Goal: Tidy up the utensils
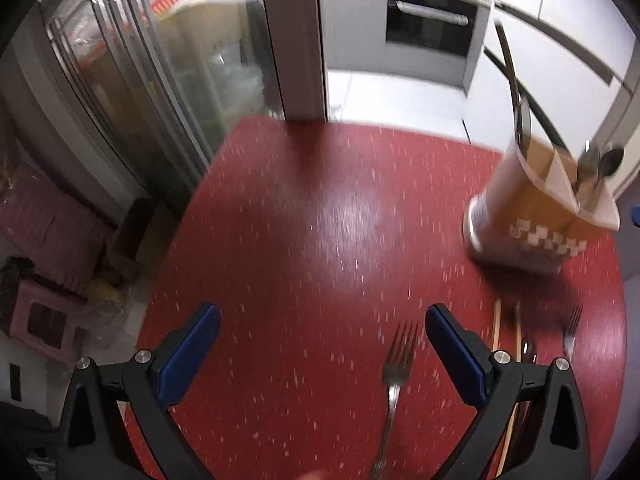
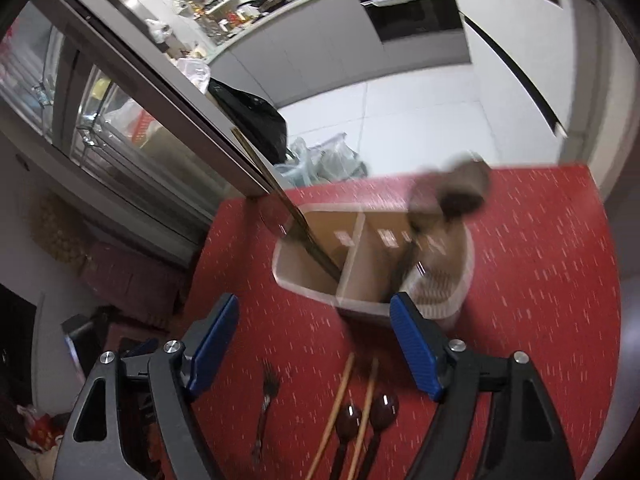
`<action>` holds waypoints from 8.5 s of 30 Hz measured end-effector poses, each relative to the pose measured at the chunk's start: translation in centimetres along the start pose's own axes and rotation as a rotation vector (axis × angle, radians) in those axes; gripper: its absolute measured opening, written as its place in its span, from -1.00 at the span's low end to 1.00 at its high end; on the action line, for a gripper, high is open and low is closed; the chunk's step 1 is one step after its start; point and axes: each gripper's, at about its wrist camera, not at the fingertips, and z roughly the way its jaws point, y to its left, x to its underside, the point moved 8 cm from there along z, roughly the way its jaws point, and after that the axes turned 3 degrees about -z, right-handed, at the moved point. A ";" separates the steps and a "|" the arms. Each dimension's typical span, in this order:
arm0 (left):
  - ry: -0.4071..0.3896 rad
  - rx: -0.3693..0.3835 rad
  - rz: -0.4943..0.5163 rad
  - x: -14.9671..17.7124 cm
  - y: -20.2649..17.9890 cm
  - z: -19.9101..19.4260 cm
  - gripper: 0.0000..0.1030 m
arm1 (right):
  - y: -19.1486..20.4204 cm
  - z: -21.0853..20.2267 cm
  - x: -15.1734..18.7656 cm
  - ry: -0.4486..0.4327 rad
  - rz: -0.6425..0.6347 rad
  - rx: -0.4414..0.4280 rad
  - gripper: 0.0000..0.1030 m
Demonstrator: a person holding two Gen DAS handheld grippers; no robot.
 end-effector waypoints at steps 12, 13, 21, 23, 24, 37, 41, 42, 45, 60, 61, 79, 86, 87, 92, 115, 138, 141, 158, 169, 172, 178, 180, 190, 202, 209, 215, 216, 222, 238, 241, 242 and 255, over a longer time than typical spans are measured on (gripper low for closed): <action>0.199 0.062 0.109 7.0 -2.9 5.0 1.00 | -9.6 2.1 12.8 0.276 0.221 0.240 0.58; 0.203 0.069 0.108 7.0 -3.1 5.3 1.00 | -10.3 2.3 13.3 0.283 0.244 0.250 0.58; 0.208 0.080 0.108 5.4 -4.1 7.7 1.00 | -13.3 4.2 13.6 0.291 0.261 0.329 0.53; 0.215 0.081 0.104 5.4 -3.9 8.2 0.99 | -13.5 4.8 13.3 0.299 0.253 0.347 0.51; 0.228 0.082 0.101 5.5 -4.0 8.5 0.96 | -13.5 4.9 13.3 0.304 0.254 0.355 0.47; 0.272 0.090 0.099 6.9 -4.5 9.3 0.70 | -12.5 6.2 14.5 0.394 0.133 0.542 -0.08; 0.285 0.102 0.130 8.0 -5.7 8.1 0.42 | -11.6 6.4 14.5 0.413 0.117 0.538 -0.42; 0.290 0.108 0.138 8.3 -6.0 7.8 0.32 | -11.4 6.5 14.4 0.417 0.114 0.536 -0.53; 0.287 0.124 0.168 8.8 -6.9 6.9 -0.26 | -11.0 6.6 14.4 0.426 0.115 0.523 -0.87; 0.176 0.267 0.088 9.0 -5.3 1.4 -0.41 | -9.9 0.1 15.8 0.192 0.137 0.354 -0.87; 0.163 0.273 0.085 8.9 -5.2 0.7 -0.41 | -9.6 -0.6 15.7 0.166 0.131 0.346 -0.87; -0.039 0.363 0.095 2.8 -4.9 -7.1 -0.60 | -3.9 -6.4 9.1 -0.111 0.045 0.267 -0.87; -0.066 0.373 0.085 0.5 -5.6 -8.1 -0.60 | -2.5 -8.0 5.0 -0.175 0.017 0.234 -0.87; -0.074 0.376 0.084 0.0 -5.8 -8.3 -0.60 | -2.5 -8.0 4.4 -0.184 0.014 0.234 -0.87; -0.090 0.390 0.086 -1.4 -6.8 -8.9 -0.60 | -2.3 -8.3 0.2 -0.243 -0.009 0.234 -0.87; 0.089 0.194 -0.111 1.8 -2.6 -0.6 -0.60 | -4.0 -1.1 -5.5 -0.239 -0.092 0.266 -0.87; 0.109 0.083 -0.160 3.1 0.5 1.1 -0.59 | -3.5 -1.5 0.4 -0.117 -0.064 0.152 0.04; 0.072 0.110 -0.152 2.5 0.5 0.5 -0.59 | -2.4 -2.0 2.2 -0.108 -0.083 0.129 0.04; -0.083 0.257 -0.115 1.8 -1.8 -0.9 1.00 | -4.3 0.1 9.1 0.059 0.050 0.112 0.57; 0.042 0.015 -0.173 3.7 -3.0 10.6 1.00 | -3.6 0.7 10.3 0.089 0.013 0.132 0.61; 0.106 0.006 -0.154 4.3 -4.7 15.0 1.00 | -3.7 1.0 10.9 0.104 0.018 0.133 0.60; 0.181 0.069 -0.250 5.6 -7.4 22.0 1.00 | -4.1 1.4 12.1 0.125 0.017 0.136 0.60; 0.194 0.057 -0.285 5.9 -7.8 24.3 1.00 | -4.3 1.4 12.3 0.127 0.017 0.138 0.60; 0.169 0.037 -0.161 6.8 -13.1 30.7 -0.07 | -5.7 1.4 12.5 0.130 0.044 0.147 0.60; 0.073 0.238 -0.174 8.4 -16.1 32.9 -0.10 | -5.3 1.3 12.6 0.119 0.047 0.134 0.60; -0.013 0.298 -0.154 7.7 -18.4 29.9 -0.10 | -4.6 0.3 12.0 0.094 0.034 0.132 0.60; -0.096 0.368 -0.117 5.2 -21.1 27.3 -0.11 | -4.3 -1.1 11.1 0.060 0.042 0.132 0.60; -0.102 0.383 -0.117 5.0 -21.7 27.3 -0.11 | -4.3 -1.3 11.0 0.055 0.044 0.130 0.60; -0.111 0.390 -0.087 4.2 -23.4 26.4 -0.11 | -4.4 -2.4 10.2 0.028 0.061 0.115 0.60; -0.073 0.442 -0.178 3.7 -13.6 12.6 -0.12 | -2.8 8.9 12.6 0.268 0.781 -0.531 0.60; -0.084 0.450 -0.177 4.0 -12.8 11.0 -0.11 | -1.5 11.6 13.1 0.305 0.864 -0.589 0.60; -0.085 0.452 -0.176 4.0 -12.7 10.7 -0.12 | -0.9 12.2 13.0 0.309 0.876 -0.608 0.59; -0.093 0.503 -0.130 5.3 -11.2 8.5 -0.12 | -1.3 7.2 7.0 0.108 0.656 -0.499 -1.00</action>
